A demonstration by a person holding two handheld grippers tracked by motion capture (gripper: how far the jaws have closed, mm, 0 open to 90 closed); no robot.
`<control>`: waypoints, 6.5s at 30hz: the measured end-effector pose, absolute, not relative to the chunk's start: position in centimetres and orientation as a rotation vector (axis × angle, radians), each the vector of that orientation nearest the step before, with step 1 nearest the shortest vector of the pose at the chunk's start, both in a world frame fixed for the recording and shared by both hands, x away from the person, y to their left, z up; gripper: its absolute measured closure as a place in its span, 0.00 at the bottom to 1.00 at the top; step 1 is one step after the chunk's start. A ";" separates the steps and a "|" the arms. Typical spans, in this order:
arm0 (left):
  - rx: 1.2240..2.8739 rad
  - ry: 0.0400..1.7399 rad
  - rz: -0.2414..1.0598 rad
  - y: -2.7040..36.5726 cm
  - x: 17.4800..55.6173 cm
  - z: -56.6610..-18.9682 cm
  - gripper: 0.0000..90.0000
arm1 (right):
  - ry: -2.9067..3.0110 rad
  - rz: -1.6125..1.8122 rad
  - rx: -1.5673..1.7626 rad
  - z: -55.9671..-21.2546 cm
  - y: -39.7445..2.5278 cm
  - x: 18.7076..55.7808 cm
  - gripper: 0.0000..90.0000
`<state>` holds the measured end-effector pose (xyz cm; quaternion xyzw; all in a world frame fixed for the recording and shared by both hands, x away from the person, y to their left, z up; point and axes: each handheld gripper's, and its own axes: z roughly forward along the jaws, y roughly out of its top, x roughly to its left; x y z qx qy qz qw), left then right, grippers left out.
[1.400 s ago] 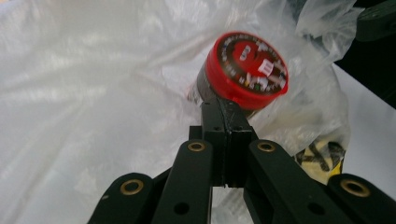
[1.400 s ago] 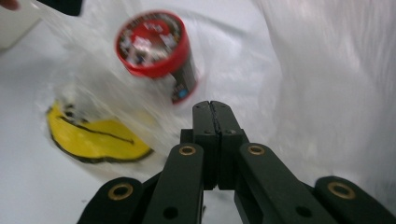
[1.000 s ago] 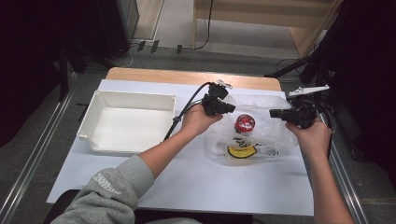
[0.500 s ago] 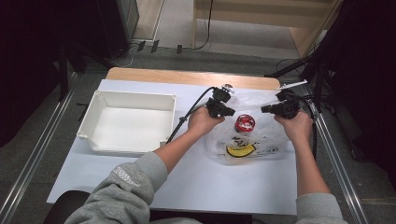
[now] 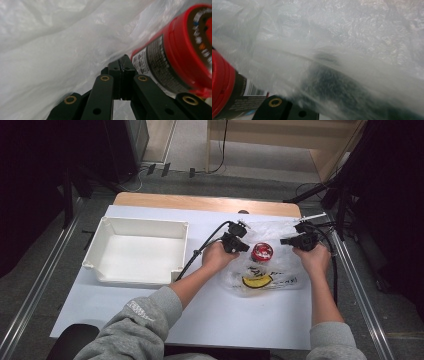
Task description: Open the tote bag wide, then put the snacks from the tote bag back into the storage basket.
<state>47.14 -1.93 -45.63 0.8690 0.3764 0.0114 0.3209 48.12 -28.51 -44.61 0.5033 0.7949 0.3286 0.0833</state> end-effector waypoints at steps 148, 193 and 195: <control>2.220 0.978 0.119 -0.4 47.0 -43.8 0.99 | 2.307 1.022 1.496 -45.7 -30.1 35.4 0.99; 2.230 0.647 -0.003 1.1 43.3 -41.3 0.47 | 2.301 1.169 1.344 -42.7 -26.6 30.1 0.64; 2.236 0.638 -0.003 1.0 43.3 -41.3 0.45 | 2.305 1.164 1.342 -42.7 -26.4 29.8 0.63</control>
